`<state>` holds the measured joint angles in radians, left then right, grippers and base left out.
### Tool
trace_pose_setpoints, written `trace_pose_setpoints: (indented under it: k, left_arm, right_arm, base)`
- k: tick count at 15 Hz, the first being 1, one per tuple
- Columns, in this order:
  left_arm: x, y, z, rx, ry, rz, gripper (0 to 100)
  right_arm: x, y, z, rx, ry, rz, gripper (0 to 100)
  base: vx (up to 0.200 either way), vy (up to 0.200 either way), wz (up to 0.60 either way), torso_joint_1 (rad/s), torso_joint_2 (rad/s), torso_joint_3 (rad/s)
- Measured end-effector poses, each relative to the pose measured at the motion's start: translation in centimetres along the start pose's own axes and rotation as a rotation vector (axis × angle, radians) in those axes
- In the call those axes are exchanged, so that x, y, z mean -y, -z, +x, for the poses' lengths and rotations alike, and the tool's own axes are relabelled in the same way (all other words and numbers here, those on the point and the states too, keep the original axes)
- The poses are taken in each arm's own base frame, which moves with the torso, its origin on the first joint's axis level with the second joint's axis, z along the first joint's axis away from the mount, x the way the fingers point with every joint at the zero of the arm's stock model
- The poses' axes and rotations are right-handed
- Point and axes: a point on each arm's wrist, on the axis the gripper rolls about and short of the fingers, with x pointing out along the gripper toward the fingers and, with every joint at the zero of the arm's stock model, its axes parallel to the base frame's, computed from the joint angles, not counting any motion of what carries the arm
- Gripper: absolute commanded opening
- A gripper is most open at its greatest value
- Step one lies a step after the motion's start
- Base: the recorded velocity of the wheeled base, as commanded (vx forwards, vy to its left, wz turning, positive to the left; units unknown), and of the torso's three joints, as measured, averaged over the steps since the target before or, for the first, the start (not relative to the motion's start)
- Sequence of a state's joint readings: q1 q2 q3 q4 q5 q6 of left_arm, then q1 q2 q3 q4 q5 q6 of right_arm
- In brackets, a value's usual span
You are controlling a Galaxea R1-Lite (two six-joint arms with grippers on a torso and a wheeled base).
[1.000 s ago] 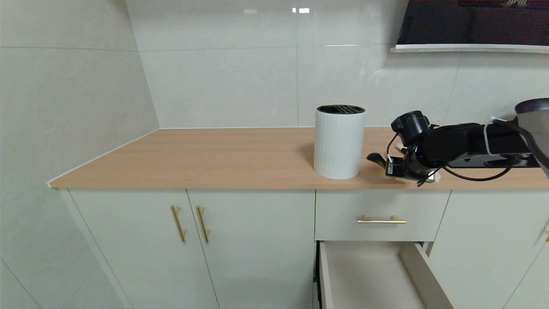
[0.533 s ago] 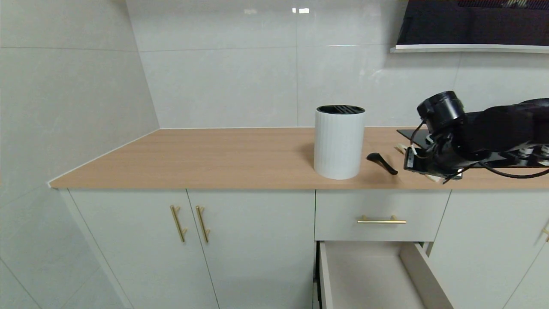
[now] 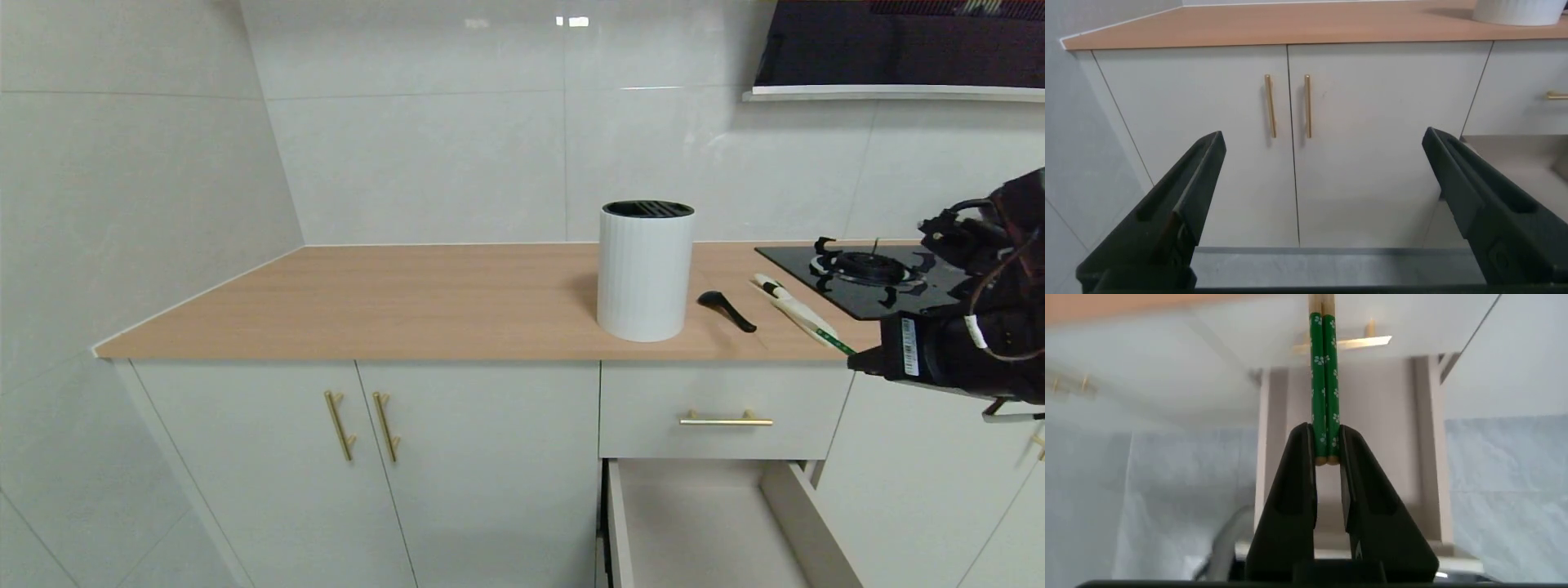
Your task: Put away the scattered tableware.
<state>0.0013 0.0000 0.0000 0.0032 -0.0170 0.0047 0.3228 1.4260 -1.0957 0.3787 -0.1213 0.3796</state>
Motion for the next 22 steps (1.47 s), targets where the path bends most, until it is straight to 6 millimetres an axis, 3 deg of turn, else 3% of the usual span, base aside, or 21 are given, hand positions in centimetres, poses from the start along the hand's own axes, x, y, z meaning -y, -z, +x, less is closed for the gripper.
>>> trace_pose_setpoints:
  k: [4, 11, 22]
  left_arm:
    - [0.0, 0.0, 0.0, 0.0, 0.0, 0.0, 100]
    - [0.0, 0.0, 0.0, 0.0, 0.0, 0.0, 100]
    - [0.0, 0.0, 0.0, 0.0, 0.0, 0.0, 100]
  right_arm:
    - [0.3, 1.4, -1.9, 0.012, -0.03, -0.069, 0]
    - [-0.3, 2.8, -1.6, -0.041, -0.078, -0.136, 0]
    - [-1.5, 4.6, -1.1, -0.105, -0.122, -0.213, 0]
  base:
    - [0.0, 0.0, 0.0, 0.0, 0.0, 0.0]
    - [0.0, 0.0, 0.0, -0.02, 0.05, 0.03]
    - [0.0, 0.0, 0.0, -0.163, 0.44, 0.278]
